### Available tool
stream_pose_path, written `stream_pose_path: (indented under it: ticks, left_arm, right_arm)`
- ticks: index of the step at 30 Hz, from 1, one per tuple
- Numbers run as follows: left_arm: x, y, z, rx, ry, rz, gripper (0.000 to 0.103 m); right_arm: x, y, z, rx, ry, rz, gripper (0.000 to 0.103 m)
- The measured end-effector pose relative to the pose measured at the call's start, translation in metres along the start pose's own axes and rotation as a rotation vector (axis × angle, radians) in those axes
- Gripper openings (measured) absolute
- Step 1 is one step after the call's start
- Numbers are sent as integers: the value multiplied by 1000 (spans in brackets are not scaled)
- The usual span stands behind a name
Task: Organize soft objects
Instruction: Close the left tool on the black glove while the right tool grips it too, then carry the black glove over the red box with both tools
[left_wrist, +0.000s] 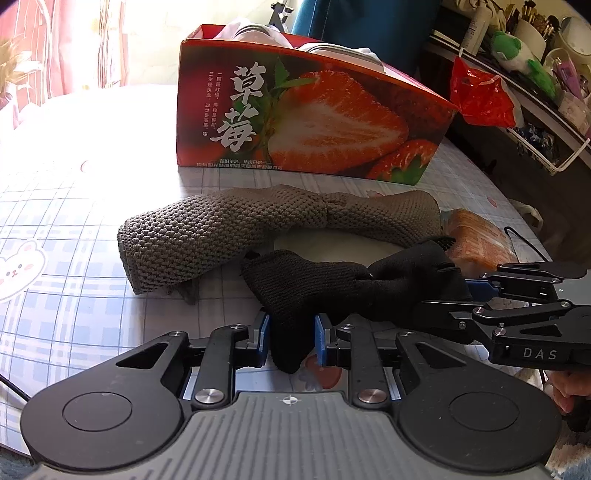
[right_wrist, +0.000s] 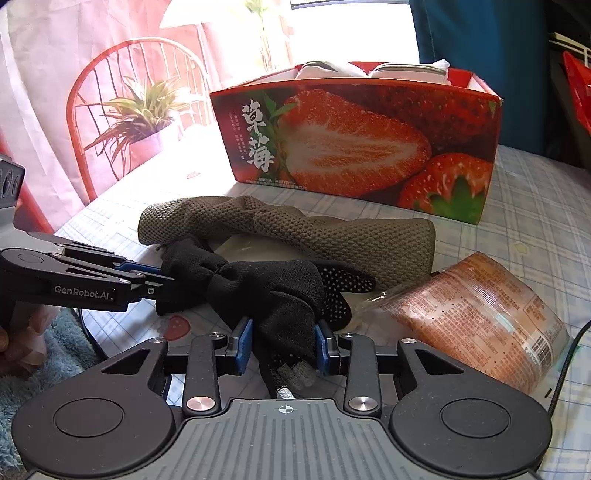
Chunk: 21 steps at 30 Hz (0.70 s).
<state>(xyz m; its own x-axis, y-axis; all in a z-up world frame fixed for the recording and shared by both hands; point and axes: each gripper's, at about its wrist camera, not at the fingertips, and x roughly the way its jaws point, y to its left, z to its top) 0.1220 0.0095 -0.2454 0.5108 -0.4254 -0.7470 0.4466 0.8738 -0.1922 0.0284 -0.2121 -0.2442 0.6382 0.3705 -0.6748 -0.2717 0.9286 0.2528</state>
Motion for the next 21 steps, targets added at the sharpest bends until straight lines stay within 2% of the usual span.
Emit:
stream_pose_path:
  ticks: [8,11,21]
  left_arm:
    - [1,-1,0,2,1,2,27]
    - [1,-1,0,2,1,1,27]
    - [0,-1,0,1,1,1,27]
  right_arm:
    - [-7,-12,-2,92,-48,3,30]
    - [-8,-13,-1,100,-63,-15,24]
    - [-7,-14,-2,107,-64,-11,16]
